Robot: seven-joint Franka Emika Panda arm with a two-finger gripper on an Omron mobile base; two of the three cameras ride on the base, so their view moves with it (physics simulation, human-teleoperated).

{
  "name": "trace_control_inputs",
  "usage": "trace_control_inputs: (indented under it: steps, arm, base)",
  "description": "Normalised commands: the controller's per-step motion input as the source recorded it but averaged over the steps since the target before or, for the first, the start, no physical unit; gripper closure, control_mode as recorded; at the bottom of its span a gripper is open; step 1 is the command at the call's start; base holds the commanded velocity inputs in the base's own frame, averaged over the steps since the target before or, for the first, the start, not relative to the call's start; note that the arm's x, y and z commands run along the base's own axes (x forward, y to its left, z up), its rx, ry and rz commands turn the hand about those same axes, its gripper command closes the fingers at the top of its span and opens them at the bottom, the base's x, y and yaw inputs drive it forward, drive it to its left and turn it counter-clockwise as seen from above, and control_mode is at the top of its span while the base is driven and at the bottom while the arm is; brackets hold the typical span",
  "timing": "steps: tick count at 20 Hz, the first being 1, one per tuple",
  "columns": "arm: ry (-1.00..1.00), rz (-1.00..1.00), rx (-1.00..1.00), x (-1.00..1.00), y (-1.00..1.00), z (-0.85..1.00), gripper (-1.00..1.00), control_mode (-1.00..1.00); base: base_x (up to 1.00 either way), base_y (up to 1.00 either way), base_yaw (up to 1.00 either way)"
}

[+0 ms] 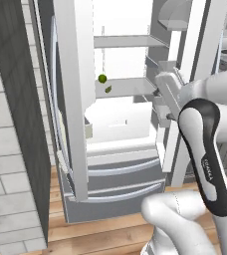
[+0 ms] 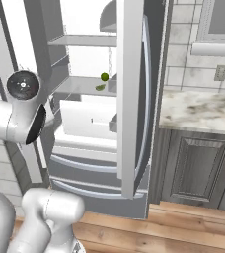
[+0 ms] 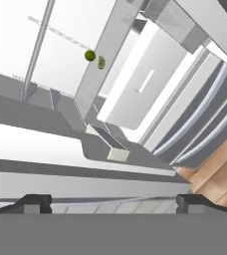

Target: Take the lemon wedge from the fridge and place it on the plate with fish on the dining counter.

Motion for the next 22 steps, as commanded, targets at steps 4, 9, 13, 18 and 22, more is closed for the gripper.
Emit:
trace_control_inputs:
  steps: [4,9,13,18,22]
  arm:
    - [0.03,0.05,0.00,0.33,0.60,-0.03,-1.00,-1.00]
    - [0.00,0.11,0.01,0.47,0.41,-0.05,-1.00,-1.00]
    - [0.00,0.16,0.08,0.58,0.00,0.00,-1.00,-1.00]
    - [0.00,0.06,0.01,0.65,-0.05,-0.01,-1.00,-1.00]
    - [0.02,0.03,0.00,0.86,0.20,-0.13,-1.00,-1.00]
  base:
    - [0.00,0.00,0.00]
    - [0.00,0.00,0.00]
    - [0.00,0.00,0.00]
    - [0.00,0.00,0.00]
    - [0.00,0.00,0.00]
